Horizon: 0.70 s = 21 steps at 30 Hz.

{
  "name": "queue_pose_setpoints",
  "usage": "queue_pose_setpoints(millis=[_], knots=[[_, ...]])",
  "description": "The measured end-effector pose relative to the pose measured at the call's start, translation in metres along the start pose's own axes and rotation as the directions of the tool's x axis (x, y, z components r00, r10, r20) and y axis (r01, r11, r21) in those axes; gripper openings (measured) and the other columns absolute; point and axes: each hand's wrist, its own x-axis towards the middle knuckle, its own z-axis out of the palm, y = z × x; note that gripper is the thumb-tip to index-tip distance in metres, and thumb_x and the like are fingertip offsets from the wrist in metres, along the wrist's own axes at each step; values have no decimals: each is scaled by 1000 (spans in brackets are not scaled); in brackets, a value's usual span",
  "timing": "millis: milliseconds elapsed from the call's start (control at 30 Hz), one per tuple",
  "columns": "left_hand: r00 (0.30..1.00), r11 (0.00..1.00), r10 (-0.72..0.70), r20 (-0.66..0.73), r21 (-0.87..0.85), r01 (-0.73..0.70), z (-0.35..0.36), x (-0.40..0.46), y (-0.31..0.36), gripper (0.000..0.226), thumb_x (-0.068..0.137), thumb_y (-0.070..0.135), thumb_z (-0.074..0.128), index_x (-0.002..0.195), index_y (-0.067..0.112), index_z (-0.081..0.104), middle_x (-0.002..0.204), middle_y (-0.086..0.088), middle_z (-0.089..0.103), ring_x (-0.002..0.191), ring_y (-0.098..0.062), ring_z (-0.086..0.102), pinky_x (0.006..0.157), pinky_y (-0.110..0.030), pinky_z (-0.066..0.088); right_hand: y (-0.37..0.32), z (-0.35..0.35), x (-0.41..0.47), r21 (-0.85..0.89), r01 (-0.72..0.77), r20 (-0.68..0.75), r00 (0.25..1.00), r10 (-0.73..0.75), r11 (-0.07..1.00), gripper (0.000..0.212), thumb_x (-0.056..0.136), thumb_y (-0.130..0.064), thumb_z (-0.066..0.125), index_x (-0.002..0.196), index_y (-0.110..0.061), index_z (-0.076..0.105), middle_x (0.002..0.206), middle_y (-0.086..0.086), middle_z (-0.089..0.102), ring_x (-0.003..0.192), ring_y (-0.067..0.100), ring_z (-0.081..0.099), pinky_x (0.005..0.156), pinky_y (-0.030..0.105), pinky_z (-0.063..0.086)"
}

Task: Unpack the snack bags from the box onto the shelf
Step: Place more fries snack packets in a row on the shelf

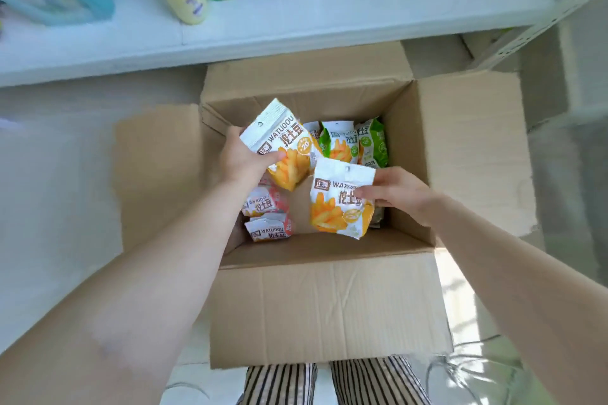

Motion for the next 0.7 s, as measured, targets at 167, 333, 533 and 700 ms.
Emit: queue_pose_setpoints(millis=[167,333,533,700], knots=[[996,992,-21,86,-122,32,-80,-46,85,80,65,8,86,129,13,39,113,4,60,91,-11,59,62,-19,46,-71,-8,-94,392,34,-95,995,4,920,40,72,-25,71,111,-17,66,103,9,72,92,27,67,98,48,50],[984,991,35,176,-137,-11,-157,-98,147,80,66,2,84,127,18,34,112,4,61,90,-8,61,63,-24,49,-138,-4,-178,546,88,-161,987,1,833,39,90,-33,55,121,-11,59,101,8,72,86,24,70,80,43,56],[964,973,88,252,-228,-29,-223,-164,194,64,71,15,83,120,23,42,109,-3,68,92,-17,64,70,-29,48,-211,22,-266,566,127,-274,961,41,814,30,94,-33,54,110,-11,65,92,6,72,75,22,69,77,35,55],[963,940,117,242,-341,-29,-248,-218,213,43,81,34,71,121,23,59,115,-1,68,103,-23,66,98,-47,49,-255,60,-324,510,143,-393,916,81,848,37,95,-44,56,99,-8,63,78,5,71,68,21,70,69,31,59]])
